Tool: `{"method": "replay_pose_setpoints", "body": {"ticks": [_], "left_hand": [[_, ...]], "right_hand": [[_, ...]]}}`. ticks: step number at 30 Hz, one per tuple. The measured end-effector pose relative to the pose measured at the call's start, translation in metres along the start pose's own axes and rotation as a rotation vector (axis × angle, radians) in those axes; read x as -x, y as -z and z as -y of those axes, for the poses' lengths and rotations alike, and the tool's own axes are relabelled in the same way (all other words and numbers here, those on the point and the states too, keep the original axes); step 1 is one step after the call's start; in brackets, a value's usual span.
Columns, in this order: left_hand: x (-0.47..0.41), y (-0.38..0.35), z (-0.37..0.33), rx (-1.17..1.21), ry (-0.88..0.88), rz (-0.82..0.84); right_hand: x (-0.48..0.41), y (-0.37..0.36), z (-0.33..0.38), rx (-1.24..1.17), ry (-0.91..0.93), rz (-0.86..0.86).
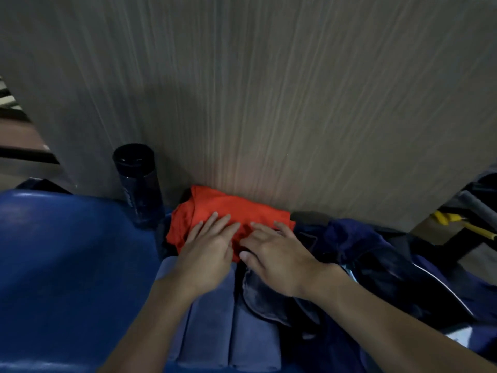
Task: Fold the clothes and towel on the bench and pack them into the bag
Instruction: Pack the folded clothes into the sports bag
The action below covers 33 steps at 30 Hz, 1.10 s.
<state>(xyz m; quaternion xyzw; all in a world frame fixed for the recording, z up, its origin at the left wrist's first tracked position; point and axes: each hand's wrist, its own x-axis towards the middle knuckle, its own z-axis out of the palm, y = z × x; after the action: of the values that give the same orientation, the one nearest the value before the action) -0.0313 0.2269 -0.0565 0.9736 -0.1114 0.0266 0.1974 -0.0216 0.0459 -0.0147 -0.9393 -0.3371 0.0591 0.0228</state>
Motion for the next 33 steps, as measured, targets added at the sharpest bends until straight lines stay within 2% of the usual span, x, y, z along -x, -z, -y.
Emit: {"method": "replay_pose_setpoints", "body": {"ticks": [4, 7, 14, 17, 26, 33], "left_hand": [[-0.002, -0.005, -0.003, -0.082, 0.026, 0.034], [-0.002, -0.007, -0.005, -0.118, 0.028, 0.022], [-0.001, -0.010, 0.000, -0.149, 0.021, 0.010], [-0.001, -0.012, 0.000, -0.137, 0.015, 0.008], [-0.003, -0.014, 0.001, -0.140, 0.019, -0.016], [-0.005, -0.015, -0.002, -0.133, 0.038, -0.005]], "right_hand": [[0.004, -0.007, -0.005, 0.144, 0.019, -0.189], [0.014, -0.007, -0.006, 0.111, -0.088, -0.269], [0.023, -0.014, -0.026, -0.079, -0.391, 0.019], [0.018, -0.019, -0.036, -0.254, -0.520, 0.059], [-0.005, -0.030, -0.044, -0.667, -0.695, -0.297], [-0.028, -0.029, -0.056, -0.795, -0.796, -0.409]]}}
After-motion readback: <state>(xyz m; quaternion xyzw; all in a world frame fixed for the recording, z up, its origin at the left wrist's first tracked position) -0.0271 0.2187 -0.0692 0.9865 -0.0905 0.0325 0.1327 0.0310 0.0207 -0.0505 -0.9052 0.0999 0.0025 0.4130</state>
